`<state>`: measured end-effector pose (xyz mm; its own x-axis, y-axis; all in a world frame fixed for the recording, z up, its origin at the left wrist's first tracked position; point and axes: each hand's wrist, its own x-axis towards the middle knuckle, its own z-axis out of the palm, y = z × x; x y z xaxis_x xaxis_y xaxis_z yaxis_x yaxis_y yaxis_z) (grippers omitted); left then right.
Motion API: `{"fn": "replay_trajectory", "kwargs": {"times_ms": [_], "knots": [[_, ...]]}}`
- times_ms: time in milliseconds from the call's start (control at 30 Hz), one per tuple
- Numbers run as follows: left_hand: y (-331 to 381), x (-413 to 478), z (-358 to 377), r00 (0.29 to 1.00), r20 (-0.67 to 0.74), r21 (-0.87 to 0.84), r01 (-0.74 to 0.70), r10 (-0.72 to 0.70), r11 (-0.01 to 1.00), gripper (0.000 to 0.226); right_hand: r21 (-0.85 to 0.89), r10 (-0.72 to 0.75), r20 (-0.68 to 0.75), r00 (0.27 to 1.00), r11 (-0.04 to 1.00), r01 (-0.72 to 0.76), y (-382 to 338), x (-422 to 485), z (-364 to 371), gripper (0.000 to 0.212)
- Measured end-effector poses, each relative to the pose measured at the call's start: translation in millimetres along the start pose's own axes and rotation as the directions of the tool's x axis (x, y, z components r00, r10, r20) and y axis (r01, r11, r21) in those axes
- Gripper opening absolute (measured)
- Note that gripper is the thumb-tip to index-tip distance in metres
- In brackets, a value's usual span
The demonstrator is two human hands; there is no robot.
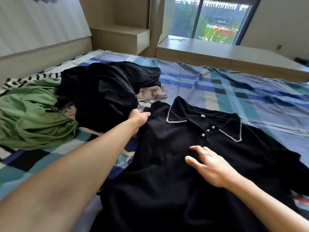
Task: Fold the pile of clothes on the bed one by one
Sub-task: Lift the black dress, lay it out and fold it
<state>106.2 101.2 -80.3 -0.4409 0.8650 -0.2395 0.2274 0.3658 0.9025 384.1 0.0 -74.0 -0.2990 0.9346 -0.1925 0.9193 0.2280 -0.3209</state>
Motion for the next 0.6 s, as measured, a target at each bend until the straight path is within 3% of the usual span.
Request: {"fn": "replay_trajectory", "kwargs": {"times_ms": [67, 133, 300, 400, 500, 600], "knots": [[-2, 12, 11, 0.999, 0.038, 0.055, -0.021, 0.019, 0.998, 0.058, -0.081, -0.011, -0.004, 1.000, 0.997, 0.011, -4, 5, 8, 0.069], [3, 22, 14, 0.995, 0.028, 0.103, -0.098, 0.096, 0.990, 0.041, -0.175, -0.036, -0.026, 0.999, 0.984, 0.031, -7, 6, 13, 0.075], [43, 37, -2, 0.927, -0.225, 0.047, -0.298, 0.300, 0.954, 0.023, -0.250, -0.046, -0.042, 0.998, 0.968, 0.034, -16, 7, 13, 0.080], [49, 45, -21, 0.888, -0.351, 0.047, -0.301, 0.297, 0.953, 0.014, -0.304, -0.031, -0.022, 0.999, 0.952, 0.023, -21, 9, 13, 0.091], [43, 50, -42, 0.859, -0.449, -0.027, -0.287, 0.245, 0.958, 0.013, -0.361, -0.042, -0.032, 0.999, 0.932, 0.028, -23, 9, 15, 0.125], [32, 51, -56, 0.895, -0.386, 0.030, -0.231, 0.225, 0.972, 0.010, -0.378, -0.039, -0.063, 0.997, 0.926, 0.012, -19, 10, 20, 0.134]]}}
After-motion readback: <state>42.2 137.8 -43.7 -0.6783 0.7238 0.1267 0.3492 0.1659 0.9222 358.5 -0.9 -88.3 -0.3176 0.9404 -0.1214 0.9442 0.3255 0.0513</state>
